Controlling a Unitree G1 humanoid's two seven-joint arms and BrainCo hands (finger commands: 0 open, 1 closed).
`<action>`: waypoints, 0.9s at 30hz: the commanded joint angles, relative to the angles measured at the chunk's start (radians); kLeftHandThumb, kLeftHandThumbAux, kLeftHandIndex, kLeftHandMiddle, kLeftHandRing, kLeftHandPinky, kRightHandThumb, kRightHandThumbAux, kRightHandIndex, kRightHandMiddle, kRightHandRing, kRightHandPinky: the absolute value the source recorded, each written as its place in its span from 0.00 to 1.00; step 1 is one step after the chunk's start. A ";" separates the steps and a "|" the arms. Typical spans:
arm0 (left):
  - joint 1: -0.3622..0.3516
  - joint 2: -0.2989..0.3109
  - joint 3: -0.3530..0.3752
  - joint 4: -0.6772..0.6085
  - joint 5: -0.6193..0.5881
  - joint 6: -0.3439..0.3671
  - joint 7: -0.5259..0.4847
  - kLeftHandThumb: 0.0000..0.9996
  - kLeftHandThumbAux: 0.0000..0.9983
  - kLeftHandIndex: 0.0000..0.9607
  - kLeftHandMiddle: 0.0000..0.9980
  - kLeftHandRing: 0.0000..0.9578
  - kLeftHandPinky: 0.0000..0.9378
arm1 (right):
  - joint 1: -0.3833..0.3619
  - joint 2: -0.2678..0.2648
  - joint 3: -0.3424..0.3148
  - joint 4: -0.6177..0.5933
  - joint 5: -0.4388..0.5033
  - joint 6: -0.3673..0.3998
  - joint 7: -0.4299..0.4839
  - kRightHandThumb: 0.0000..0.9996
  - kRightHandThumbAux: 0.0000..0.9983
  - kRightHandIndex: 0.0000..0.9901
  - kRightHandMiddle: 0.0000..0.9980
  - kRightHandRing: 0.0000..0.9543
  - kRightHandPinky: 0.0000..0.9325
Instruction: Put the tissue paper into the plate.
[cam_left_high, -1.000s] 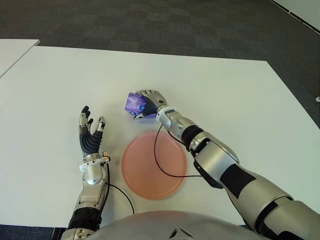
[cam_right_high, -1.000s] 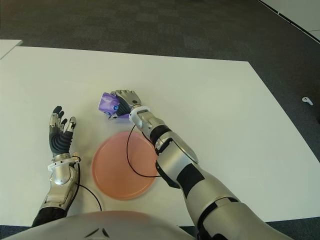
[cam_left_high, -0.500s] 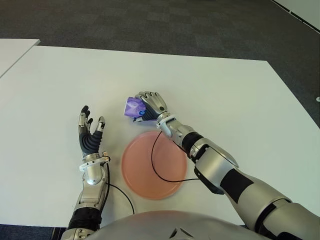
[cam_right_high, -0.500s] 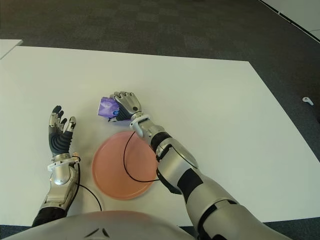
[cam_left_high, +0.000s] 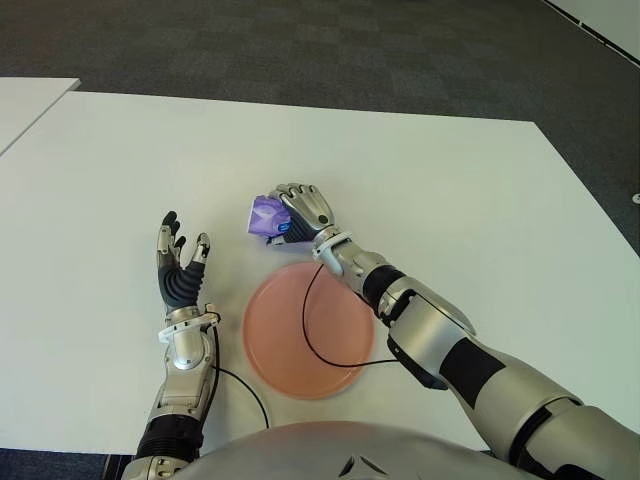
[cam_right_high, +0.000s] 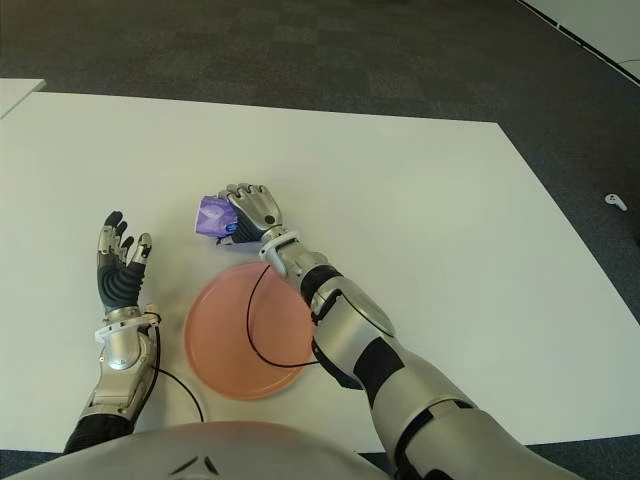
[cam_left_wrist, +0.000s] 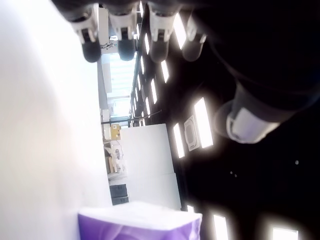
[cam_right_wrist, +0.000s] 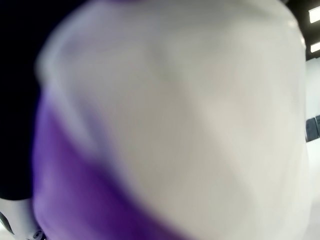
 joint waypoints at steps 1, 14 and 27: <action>0.113 -0.013 -0.007 0.147 0.022 0.006 -0.011 0.00 0.57 0.00 0.00 0.00 0.00 | 0.042 0.001 0.013 0.032 -0.019 0.013 0.020 0.75 0.71 0.44 0.93 0.94 0.94; 0.103 -0.010 -0.005 0.155 0.029 0.016 -0.003 0.00 0.55 0.00 0.00 0.00 0.00 | 0.040 0.002 0.007 0.033 -0.021 0.011 -0.006 0.75 0.71 0.44 0.93 0.93 0.93; 0.092 -0.005 -0.003 0.168 0.028 0.021 -0.002 0.00 0.55 0.00 0.00 0.00 0.00 | -0.028 -0.020 -0.110 0.020 0.080 -0.047 0.059 0.90 0.70 0.46 0.86 0.86 0.58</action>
